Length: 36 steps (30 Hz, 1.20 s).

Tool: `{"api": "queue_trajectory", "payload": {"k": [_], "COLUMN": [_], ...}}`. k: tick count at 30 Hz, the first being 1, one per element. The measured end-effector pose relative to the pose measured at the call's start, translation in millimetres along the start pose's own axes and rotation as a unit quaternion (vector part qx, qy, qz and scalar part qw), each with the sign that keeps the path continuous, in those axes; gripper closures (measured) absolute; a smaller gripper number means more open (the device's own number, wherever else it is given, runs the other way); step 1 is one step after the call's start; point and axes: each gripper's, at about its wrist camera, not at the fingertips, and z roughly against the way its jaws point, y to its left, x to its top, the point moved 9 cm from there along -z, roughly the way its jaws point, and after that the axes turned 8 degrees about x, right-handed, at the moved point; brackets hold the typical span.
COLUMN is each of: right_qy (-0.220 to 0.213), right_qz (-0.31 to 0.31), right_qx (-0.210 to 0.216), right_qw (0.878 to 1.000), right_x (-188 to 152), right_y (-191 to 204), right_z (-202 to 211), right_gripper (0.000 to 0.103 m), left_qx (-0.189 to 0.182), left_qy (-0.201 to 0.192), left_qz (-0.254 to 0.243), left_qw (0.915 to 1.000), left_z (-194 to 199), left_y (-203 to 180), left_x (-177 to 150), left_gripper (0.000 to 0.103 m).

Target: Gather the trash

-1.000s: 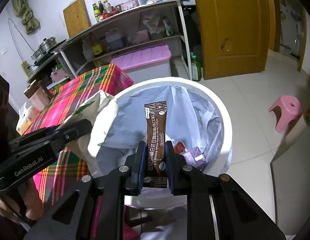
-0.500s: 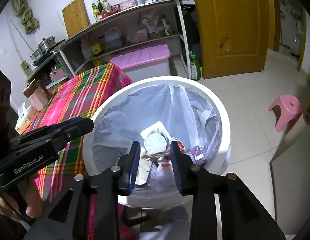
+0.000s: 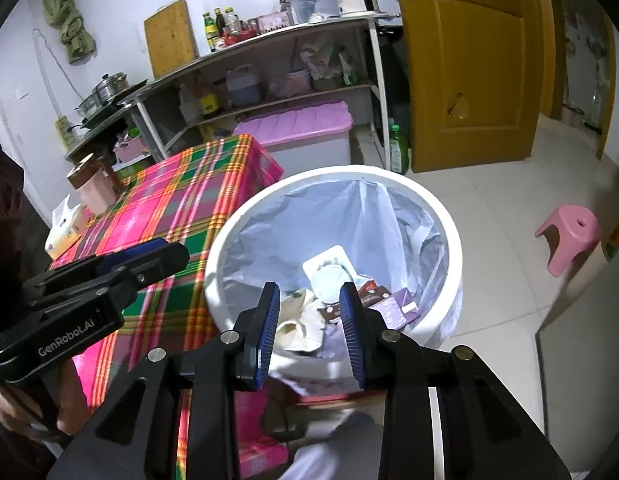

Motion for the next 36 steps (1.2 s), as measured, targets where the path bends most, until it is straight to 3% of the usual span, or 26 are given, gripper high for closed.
{"api": "queue_trajectory", "payload": {"k": [6, 20, 36], "right_qy": [-0.01, -0.017, -0.021], "right_qz": [0.02, 0.038, 0.048], "right_qx": [0.009, 0.023, 0.023], "right_qw": [1.0, 0.999, 0.998], "right_x": [-7, -29, -37], "right_y": [20, 48, 58], "right_z": [13, 34, 45], "right_gripper": [0.065, 0.065, 0.065], "left_qx": [0.013, 0.034, 0.042], "left_qy": [-0.006, -0.038, -0.042], "left_qz": [0.0, 0.005, 0.002], "left_qw": [0.9999, 0.9987, 0.9983], "left_z": [21, 69, 82], "left_y": [7, 18, 19], "left_x": [-17, -35, -47], "left_gripper": [0.074, 0.074, 0.074]}}
